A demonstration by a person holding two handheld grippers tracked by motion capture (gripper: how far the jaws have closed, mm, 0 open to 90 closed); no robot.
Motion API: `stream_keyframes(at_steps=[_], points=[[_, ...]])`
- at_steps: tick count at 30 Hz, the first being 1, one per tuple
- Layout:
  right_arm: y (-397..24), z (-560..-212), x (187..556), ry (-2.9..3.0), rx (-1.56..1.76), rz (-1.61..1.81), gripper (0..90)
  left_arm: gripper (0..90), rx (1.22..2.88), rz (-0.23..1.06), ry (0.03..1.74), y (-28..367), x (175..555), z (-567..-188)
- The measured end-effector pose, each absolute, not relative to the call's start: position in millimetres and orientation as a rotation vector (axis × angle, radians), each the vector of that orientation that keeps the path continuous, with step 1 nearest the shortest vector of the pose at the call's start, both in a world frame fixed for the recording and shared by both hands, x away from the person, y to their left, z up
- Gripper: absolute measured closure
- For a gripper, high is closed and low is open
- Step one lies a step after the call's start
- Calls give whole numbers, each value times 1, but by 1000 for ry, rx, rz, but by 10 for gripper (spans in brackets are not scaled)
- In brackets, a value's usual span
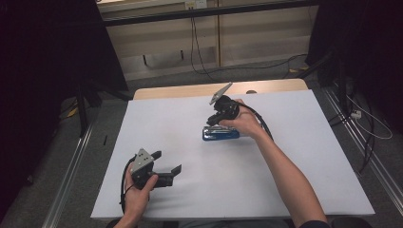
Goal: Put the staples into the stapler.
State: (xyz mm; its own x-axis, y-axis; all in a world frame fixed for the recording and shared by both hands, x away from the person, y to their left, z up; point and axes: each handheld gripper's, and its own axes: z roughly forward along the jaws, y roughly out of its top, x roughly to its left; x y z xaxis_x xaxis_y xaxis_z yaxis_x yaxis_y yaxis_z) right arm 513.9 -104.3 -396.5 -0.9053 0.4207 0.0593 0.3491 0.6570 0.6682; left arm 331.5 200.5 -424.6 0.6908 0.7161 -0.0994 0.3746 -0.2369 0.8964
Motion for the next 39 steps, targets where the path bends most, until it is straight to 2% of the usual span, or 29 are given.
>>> stream_keyframes(at_steps=[39], points=[[-106,-408,518,2824,325,1068,793,49,1853,403,854,201,332,-425]])
